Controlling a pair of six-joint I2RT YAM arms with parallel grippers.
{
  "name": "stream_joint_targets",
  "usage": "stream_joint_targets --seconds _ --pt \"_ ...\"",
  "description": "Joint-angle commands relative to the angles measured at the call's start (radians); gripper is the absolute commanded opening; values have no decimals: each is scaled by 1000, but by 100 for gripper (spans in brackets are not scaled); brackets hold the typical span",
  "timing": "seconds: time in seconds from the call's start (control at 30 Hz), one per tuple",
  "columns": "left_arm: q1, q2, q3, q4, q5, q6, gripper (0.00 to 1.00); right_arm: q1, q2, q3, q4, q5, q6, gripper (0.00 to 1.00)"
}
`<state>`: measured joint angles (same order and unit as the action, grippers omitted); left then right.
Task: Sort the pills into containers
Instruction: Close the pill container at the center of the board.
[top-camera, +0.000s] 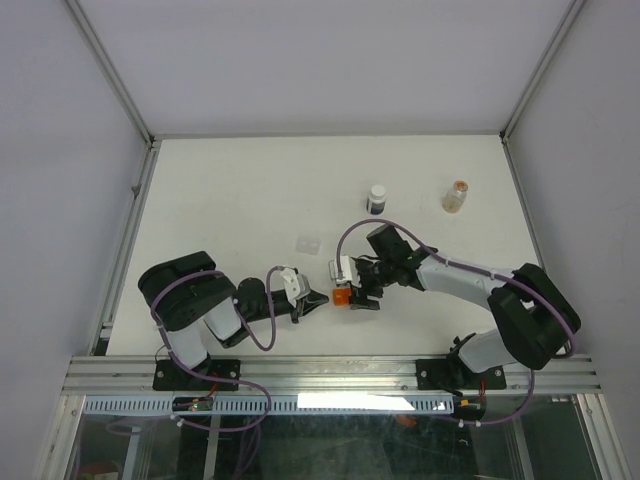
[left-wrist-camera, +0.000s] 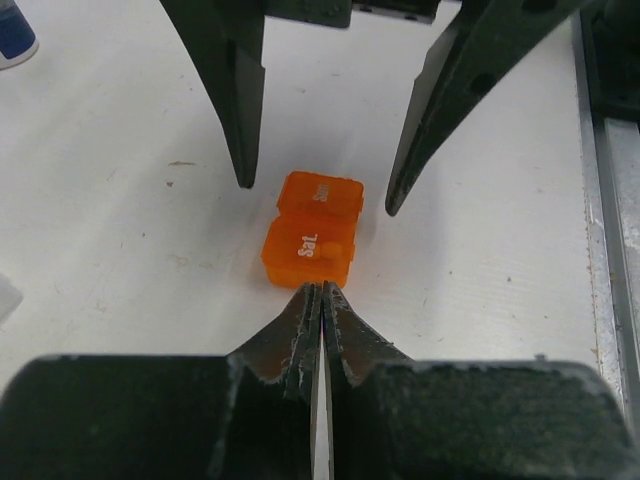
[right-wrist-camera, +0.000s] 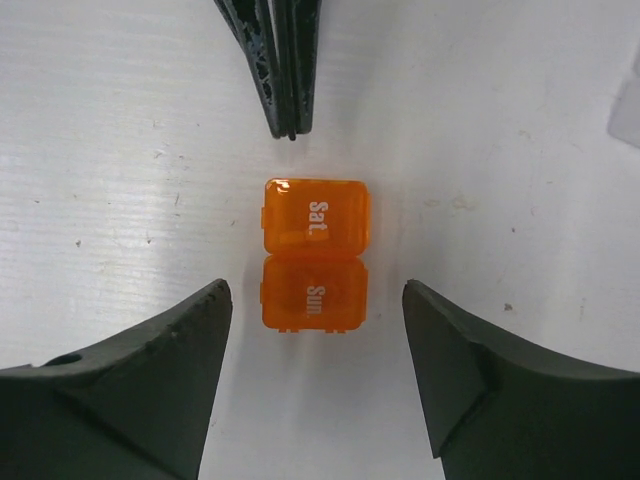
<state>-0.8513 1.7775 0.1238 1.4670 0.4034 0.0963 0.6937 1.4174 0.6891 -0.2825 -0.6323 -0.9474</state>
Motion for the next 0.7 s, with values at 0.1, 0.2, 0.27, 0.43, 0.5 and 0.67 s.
stream_joint_targets --seconds 0.1,0.2,0.27,0.43,0.5,0.67 --pt "-4 -39 60 274 46 -149 3 24 42 35 11 19 -20 62" --pt "-4 -44 66 275 41 -158 3 37 55 42 5 36 -21 58" --pt "-4 -48 63 275 35 -159 2 42 62 44 3 45 -21 55" --pt "-4 -69 63 274 34 -184 0 47 69 49 3 58 -16 47" --pt "-4 -84 66 265 39 -197 0 47 69 49 3 59 -14 46" --pt "-3 -129 77 201 48 -198 0 47 72 51 3 58 -6 43"
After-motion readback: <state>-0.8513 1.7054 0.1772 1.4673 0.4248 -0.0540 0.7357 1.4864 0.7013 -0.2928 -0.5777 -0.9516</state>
